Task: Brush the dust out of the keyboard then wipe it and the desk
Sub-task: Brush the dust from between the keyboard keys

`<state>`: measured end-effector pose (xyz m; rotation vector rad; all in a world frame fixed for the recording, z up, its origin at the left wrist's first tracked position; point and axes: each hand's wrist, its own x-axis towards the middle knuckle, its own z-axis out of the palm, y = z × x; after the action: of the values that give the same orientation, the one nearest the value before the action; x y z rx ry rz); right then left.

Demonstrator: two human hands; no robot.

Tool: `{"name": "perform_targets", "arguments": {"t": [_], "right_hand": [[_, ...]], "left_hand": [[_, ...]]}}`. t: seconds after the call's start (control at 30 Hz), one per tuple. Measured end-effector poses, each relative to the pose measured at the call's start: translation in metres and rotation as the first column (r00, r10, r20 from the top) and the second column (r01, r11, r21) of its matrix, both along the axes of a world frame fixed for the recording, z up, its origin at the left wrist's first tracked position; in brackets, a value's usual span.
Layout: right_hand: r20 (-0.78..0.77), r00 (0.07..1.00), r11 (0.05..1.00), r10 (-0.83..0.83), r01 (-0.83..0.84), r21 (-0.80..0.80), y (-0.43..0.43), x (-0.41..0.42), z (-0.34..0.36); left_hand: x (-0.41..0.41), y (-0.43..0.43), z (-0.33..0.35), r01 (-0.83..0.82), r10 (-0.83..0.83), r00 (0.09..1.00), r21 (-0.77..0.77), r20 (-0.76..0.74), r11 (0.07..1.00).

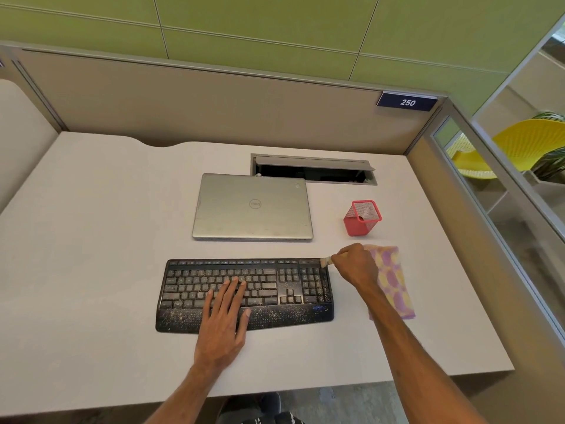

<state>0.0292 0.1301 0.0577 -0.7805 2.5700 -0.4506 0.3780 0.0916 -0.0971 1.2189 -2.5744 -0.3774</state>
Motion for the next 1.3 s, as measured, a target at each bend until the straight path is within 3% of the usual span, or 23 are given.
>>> {"name": "perform_targets", "arguments": {"t": [0.13,0.23,0.33,0.47,0.63,0.77,1.0,1.2,1.3], "right_hand": [[0.027,0.991,0.986,0.132,-0.134,0.101,-0.001,-0.001,0.0],[-0.085,0.964,0.956,0.253,-0.236,0.174,0.002,-0.01,0.009],[-0.249,0.833,0.861,0.495,-0.432,0.267,0.005,-0.014,0.017],[-0.261,0.727,0.769,0.635,-0.566,0.296,0.002,-0.009,0.014],[-0.257,0.665,0.712,0.702,-0.651,0.263,-0.006,0.008,0.01],[-0.261,0.663,0.707,0.702,-0.693,0.142,-0.01,0.02,0.013],[-0.28,0.647,0.703,0.71,-0.625,0.34,-0.008,0.001,0.028],[-0.228,0.664,0.702,0.712,-0.679,0.213,-0.013,0.024,0.017],[-0.174,0.745,0.765,0.644,-0.629,0.137,-0.011,0.028,0.019]], "left_hand": [[0.0,0.0,-0.001,0.003,-0.003,1.0,0.002,0.009,1.0],[0.0,0.0,-0.001,0.001,-0.001,1.0,0.002,0.008,1.0],[0.0,0.0,-0.001,-0.003,0.003,1.0,0.001,0.004,1.0],[0.0,0.0,0.0,0.002,-0.002,1.0,-0.01,0.004,1.0],[-0.001,0.0,0.0,-0.002,0.002,1.0,-0.004,0.009,1.0],[0.0,0.0,0.0,0.001,0.0,1.0,-0.012,0.012,1.0],[0.001,0.0,0.0,0.001,-0.001,1.0,-0.014,0.007,1.0],[0.0,0.0,0.001,0.002,-0.002,1.0,-0.01,0.003,1.0],[0.0,0.001,0.002,0.004,-0.004,1.0,-0.013,-0.007,1.0]]}}
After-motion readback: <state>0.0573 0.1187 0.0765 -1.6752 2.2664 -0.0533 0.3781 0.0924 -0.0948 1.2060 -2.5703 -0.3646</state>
